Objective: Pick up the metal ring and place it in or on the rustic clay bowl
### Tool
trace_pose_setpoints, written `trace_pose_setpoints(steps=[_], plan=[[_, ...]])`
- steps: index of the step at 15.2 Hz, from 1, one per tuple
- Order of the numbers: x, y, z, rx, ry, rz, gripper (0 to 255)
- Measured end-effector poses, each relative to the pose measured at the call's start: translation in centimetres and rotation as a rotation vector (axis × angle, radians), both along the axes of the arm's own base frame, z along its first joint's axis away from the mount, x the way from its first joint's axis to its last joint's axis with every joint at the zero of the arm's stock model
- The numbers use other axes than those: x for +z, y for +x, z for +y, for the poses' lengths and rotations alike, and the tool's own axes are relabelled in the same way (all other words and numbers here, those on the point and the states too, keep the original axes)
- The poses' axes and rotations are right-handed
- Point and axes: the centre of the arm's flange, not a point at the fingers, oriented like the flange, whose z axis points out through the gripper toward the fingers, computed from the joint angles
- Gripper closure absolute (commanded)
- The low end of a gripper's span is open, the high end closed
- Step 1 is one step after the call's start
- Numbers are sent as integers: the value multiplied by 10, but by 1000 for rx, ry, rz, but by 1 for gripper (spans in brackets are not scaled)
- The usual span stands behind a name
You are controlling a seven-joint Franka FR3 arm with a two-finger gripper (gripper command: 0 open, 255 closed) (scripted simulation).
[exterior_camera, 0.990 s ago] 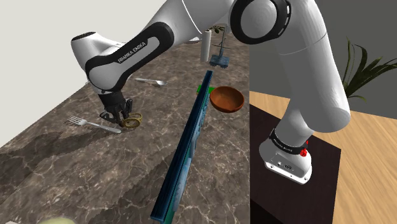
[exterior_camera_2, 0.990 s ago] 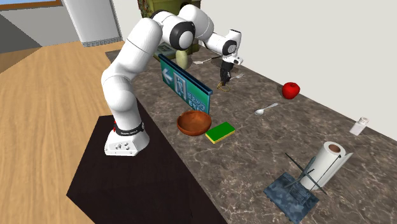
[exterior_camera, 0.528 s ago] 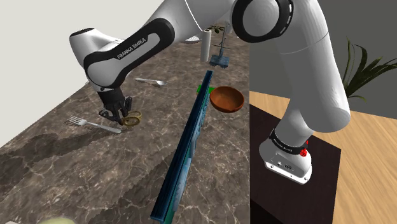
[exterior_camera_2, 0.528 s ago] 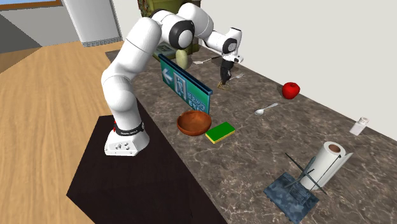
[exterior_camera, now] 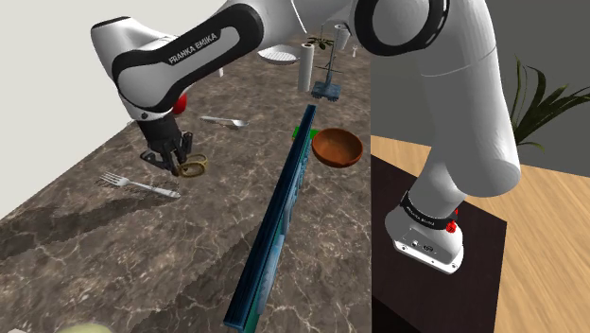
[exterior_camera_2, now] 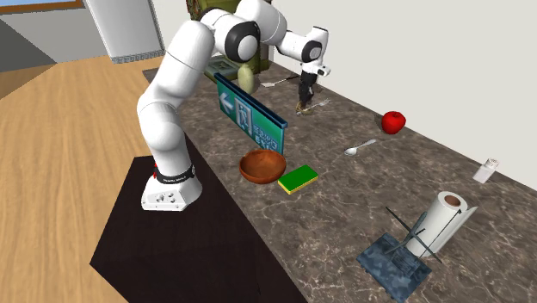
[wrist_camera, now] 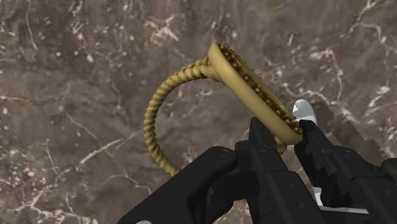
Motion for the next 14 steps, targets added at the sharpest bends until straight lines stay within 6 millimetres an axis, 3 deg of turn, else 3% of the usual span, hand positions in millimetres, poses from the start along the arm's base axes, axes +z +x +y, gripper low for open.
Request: trace_pose_setpoints(steps=[14], plan=[[74, -1, 0, 0, 0, 0, 255]])
